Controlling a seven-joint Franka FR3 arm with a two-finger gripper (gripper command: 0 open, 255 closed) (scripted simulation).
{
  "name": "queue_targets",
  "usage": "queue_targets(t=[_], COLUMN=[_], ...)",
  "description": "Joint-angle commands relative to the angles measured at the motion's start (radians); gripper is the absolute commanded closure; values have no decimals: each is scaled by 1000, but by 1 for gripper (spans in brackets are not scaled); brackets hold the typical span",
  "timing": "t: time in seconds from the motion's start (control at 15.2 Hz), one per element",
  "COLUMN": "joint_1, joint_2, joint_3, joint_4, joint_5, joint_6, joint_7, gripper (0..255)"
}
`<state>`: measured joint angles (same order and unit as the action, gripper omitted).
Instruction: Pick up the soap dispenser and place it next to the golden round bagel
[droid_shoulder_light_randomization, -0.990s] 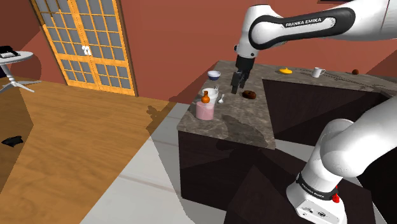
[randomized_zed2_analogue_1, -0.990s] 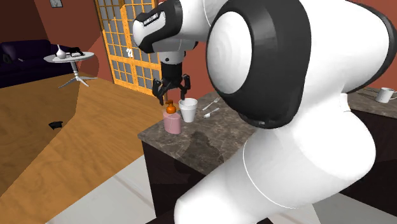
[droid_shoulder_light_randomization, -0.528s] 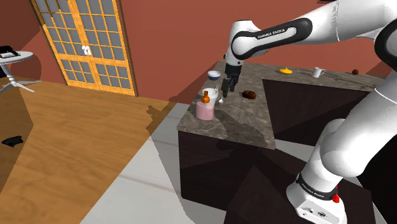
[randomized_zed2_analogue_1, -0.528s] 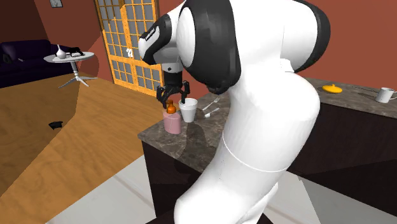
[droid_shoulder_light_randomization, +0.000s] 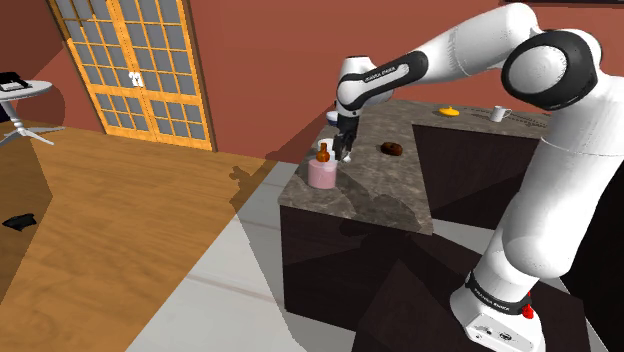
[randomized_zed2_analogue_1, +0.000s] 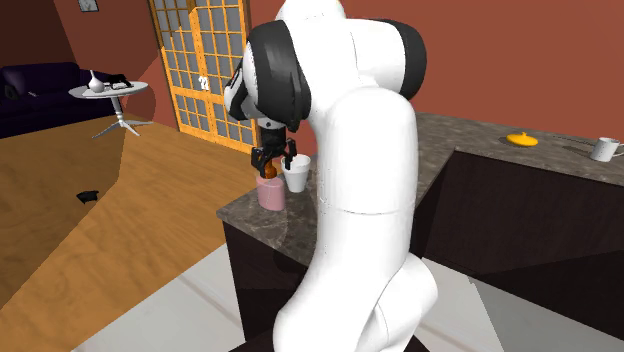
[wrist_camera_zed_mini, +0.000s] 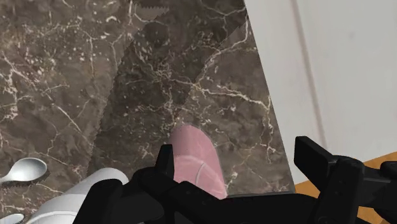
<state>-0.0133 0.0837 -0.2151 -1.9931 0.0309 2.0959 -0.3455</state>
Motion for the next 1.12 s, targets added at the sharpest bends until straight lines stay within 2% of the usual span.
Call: queue_targets(t=[0.0, 0.33, 0.79, 1.06], joint_1=[-8, -37, -41, -41], joint_2=[77, 270, 314, 318], joint_3=[-3, 0, 6, 6], joint_4=[60, 227, 192, 190], joint_5=[14, 48, 60, 61], joint_6=[12, 24, 102, 108], joint_7=[-25, -76, -84, -85], gripper=[0, 0, 0, 0])
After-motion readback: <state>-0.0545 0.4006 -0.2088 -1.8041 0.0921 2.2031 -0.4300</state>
